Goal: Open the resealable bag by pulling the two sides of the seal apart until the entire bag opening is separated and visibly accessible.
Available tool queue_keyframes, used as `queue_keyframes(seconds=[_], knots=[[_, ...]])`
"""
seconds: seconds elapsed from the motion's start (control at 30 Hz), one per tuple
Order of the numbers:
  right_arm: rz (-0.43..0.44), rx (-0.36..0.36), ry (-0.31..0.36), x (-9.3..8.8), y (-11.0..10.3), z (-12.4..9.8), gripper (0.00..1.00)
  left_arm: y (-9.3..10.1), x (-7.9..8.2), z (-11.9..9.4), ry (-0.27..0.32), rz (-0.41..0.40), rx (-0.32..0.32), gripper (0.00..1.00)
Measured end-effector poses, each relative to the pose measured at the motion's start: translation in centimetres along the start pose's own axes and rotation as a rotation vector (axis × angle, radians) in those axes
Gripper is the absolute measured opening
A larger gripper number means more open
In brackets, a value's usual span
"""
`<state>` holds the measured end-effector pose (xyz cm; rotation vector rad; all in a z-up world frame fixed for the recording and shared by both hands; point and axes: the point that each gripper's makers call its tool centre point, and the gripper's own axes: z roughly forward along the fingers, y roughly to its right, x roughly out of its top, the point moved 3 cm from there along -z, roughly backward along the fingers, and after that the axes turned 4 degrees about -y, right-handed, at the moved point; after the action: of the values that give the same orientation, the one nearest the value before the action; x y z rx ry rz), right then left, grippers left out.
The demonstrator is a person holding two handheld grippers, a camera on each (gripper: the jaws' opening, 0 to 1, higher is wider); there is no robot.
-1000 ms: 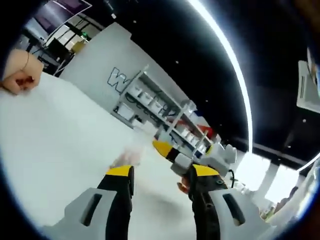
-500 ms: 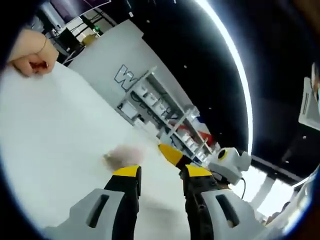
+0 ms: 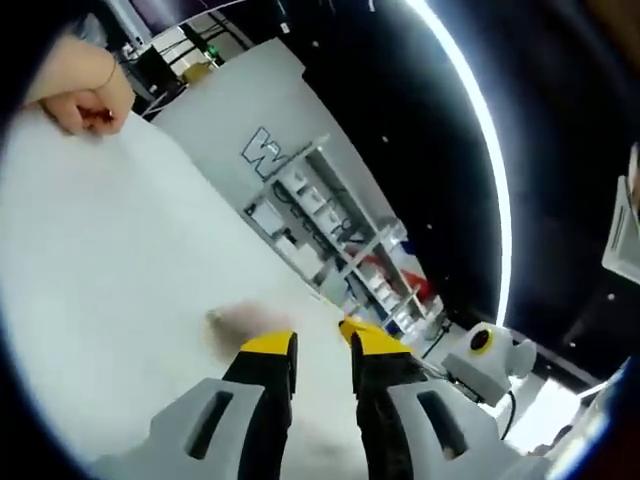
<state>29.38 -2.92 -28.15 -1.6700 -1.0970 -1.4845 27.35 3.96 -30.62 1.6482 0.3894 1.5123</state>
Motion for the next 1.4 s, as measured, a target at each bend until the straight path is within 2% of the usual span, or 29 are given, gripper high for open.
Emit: queue_keyframes(seconds=[0.27,1.0,1.27,1.4], knots=[[0.001,0.025,-0.006,-1.0,-1.3,-0.4,0.0,-0.8,0.0,-0.4,0.028,-0.096,0.002,0.16],[-0.023,0.074,-0.066,-2.7,-2.9,-0.8,0.0,-1.6,-1.0,-1.3,0.009,-0.176,0.006,0.17],[-0.096,0.086,-0.11,-3.7,-3.5,-1.2,0.0,-2.1,-1.9,-2.0,-0.02,-0.178,0.023,0.17],[-0.15,0.099,-0.123,-3.7,-3.9,-1.4,0.0,-2.1,-1.8,-2.1,-0.017,-0.18,0.032,0.17]])
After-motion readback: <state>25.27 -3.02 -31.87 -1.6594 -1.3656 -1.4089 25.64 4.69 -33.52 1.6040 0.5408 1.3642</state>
